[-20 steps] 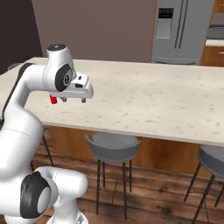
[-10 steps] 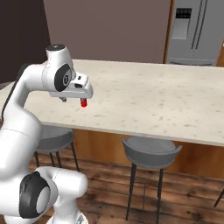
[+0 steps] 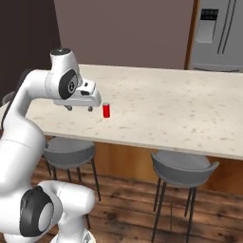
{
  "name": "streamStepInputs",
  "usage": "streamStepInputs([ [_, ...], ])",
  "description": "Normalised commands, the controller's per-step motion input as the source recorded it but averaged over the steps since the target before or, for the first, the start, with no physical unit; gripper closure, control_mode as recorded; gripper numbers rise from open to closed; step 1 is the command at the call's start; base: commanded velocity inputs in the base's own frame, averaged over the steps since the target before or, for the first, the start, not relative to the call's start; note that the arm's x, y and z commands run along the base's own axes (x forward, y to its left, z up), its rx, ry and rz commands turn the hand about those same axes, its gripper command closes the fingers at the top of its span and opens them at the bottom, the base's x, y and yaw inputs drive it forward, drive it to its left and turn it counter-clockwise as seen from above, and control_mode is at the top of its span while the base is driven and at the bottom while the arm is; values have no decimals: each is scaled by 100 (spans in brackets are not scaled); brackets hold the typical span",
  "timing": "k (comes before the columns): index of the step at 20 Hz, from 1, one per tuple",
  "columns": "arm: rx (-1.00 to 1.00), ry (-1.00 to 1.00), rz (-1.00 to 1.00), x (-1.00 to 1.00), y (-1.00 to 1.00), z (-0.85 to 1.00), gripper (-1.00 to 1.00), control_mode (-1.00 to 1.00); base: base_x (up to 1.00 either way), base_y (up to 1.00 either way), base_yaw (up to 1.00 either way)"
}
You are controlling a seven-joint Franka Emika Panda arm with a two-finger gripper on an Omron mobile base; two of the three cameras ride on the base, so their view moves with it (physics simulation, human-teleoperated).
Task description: Four empty soda cans are scattered around the kitchen. Gather all the cans and cluster them next to the stove for recycling.
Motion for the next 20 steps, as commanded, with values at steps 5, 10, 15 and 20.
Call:
streamStepInputs([
  [5, 0, 0, 0, 0, 0, 0, -100, 100, 49, 41, 1],
  [10, 0, 0, 0, 0, 0, 0, -100, 100, 56, 27, 0],
  [15, 0, 0, 0, 0, 0, 0, -100, 100, 51, 10, 0],
  [20, 0, 0, 0, 0, 0, 0, -100, 100, 32, 9, 0],
])
